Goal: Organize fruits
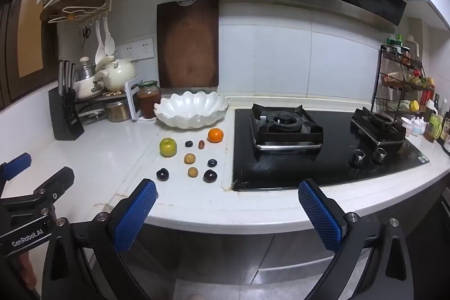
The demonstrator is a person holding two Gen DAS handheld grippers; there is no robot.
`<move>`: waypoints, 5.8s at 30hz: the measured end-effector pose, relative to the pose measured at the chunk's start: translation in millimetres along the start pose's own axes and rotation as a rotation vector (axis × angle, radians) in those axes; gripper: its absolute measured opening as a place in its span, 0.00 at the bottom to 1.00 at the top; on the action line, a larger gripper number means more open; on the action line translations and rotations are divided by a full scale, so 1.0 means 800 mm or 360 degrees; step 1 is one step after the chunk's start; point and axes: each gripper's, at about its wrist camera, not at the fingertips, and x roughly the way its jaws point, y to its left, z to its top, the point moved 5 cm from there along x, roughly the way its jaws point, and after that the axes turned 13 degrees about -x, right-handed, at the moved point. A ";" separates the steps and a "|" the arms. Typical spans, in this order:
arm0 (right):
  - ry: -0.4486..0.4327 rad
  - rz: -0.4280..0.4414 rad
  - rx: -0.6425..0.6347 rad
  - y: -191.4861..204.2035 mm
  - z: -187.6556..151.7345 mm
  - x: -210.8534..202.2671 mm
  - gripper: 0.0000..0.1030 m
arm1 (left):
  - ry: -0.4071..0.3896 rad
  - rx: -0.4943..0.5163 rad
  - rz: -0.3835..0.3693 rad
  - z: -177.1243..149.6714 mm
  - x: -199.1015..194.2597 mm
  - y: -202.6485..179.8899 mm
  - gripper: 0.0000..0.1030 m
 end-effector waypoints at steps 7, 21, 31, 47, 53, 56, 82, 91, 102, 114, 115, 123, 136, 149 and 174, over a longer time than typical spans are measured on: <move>0.0007 -0.0018 0.0006 -0.003 -0.001 -0.002 0.99 | -0.0032 0.0003 0.0041 0.009 -0.017 -0.010 1.00; -0.0010 -0.0012 0.0007 -0.012 0.001 -0.014 0.99 | -0.0005 -0.0047 -0.0011 0.015 -0.019 -0.003 1.00; -0.0016 -0.0023 0.0015 -0.017 0.001 -0.014 0.99 | -0.0014 -0.0036 -0.0029 0.014 -0.020 -0.011 1.00; -0.0054 -0.0039 0.0008 -0.023 0.000 -0.017 0.99 | -0.0035 -0.0043 -0.0043 0.014 -0.022 -0.016 1.00; -0.0055 -0.0038 0.0010 -0.023 0.000 -0.017 0.99 | -0.0037 -0.0044 -0.0044 0.014 -0.023 -0.016 1.00; -0.0057 -0.0039 0.0009 -0.023 0.000 -0.017 0.99 | -0.0040 -0.0045 -0.0044 0.014 -0.023 -0.016 1.00; -0.0055 -0.0051 0.0014 -0.025 0.002 -0.014 0.99 | -0.0049 -0.0039 -0.0059 0.018 -0.024 -0.025 1.00; -0.0016 -0.0020 0.0022 -0.025 -0.003 0.005 0.99 | 0.0011 -0.0027 -0.0059 0.014 -0.002 -0.026 1.00; 0.0103 0.0042 0.0007 -0.017 -0.017 0.054 0.97 | 0.0117 0.0034 -0.0041 -0.009 0.045 -0.028 1.00; 0.0228 0.0139 -0.0072 0.004 -0.030 0.125 0.87 | 0.0251 0.0105 -0.0019 -0.032 0.106 -0.029 0.88; 0.0241 0.0149 -0.0076 0.006 -0.031 0.132 0.86 | 0.0268 0.0105 -0.0022 -0.035 0.112 -0.029 0.88; 0.0334 0.0200 -0.0111 0.017 -0.041 0.183 0.78 | 0.0391 0.0121 -0.0052 -0.052 0.160 -0.035 0.83; 0.0450 0.0263 -0.0137 0.038 -0.052 0.256 0.67 | 0.0596 0.0135 -0.0096 -0.086 0.229 -0.040 0.71; 0.0494 0.0282 -0.0132 0.045 -0.060 0.304 0.60 | 0.0673 0.0118 -0.0126 -0.100 0.264 -0.046 0.57; 0.0467 0.0372 -0.0120 0.052 -0.058 0.321 0.29 | 0.0689 0.0026 -0.0179 -0.095 0.271 -0.053 0.25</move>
